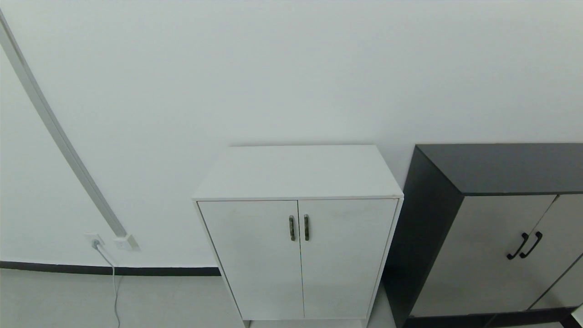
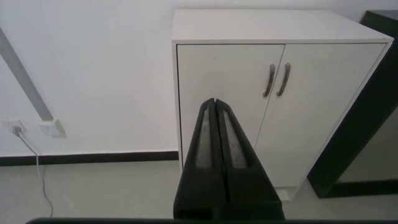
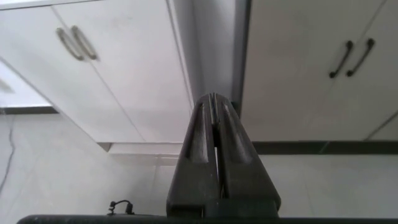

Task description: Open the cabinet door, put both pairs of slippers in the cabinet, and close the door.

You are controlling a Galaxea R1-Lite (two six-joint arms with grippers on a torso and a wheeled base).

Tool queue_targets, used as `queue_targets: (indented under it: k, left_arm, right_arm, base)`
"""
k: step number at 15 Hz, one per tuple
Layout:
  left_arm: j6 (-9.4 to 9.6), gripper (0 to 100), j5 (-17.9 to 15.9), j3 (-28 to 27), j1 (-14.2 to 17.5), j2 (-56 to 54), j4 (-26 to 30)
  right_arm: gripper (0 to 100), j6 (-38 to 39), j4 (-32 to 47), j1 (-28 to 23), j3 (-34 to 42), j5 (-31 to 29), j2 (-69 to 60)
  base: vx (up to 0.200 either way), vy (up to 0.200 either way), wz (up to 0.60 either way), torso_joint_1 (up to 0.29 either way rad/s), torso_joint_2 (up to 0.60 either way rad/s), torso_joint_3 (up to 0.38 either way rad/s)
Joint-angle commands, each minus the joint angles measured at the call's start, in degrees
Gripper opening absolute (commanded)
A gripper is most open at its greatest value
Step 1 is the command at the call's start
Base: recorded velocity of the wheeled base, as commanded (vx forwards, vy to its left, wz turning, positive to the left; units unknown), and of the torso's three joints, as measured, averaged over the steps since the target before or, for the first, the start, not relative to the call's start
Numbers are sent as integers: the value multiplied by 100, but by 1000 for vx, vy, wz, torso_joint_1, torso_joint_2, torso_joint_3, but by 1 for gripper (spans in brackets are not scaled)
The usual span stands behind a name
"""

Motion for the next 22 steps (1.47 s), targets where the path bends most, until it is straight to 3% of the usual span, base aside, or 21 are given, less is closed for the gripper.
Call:
queue_targets:
  k: [1,7,10,11,15,17,19,22]
  left_arm:
    - [-1,0,0,2,0,6,4]
    - [-1,0,0,-6,0,6,-5]
    - [-1,0,0,-6,0,6,4]
    - [-1,0,0,2,0,-2,4]
    - [-1,0,0,-6,0,6,4]
    - [-10,0,9,-6,0,6,4]
    - [-1,0,0,2,0,6,-5]
    - [-1,0,9,-6,0,6,-5]
  right_arm:
    - [0,-7,14,5,87,106,-82]
    - [0,-174,75,-4,218,115,-266]
    - [0,-447,66,-12,201,-236,-407]
    - [0,-807,66,49,201,-157,-679]
    - [0,-614,163,392,280,45,-714]
    - [0,-623,181,49,280,45,-670]
    - [0,-623,181,-628,280,45,-714]
    - [0,-623,181,-663,289,45,-1136]
  base:
    - [0,0,0,0,0,0]
    - [0,0,0,0,0,0]
    - [0,0,0,0,0,0]
    - [0,0,0,0,0,0]
    - [0,0,0,0,0,0]
    - [0,0,0,0,0,0]
    - [0,0,0,0,0,0]
    - [0,0,0,0,0,0]
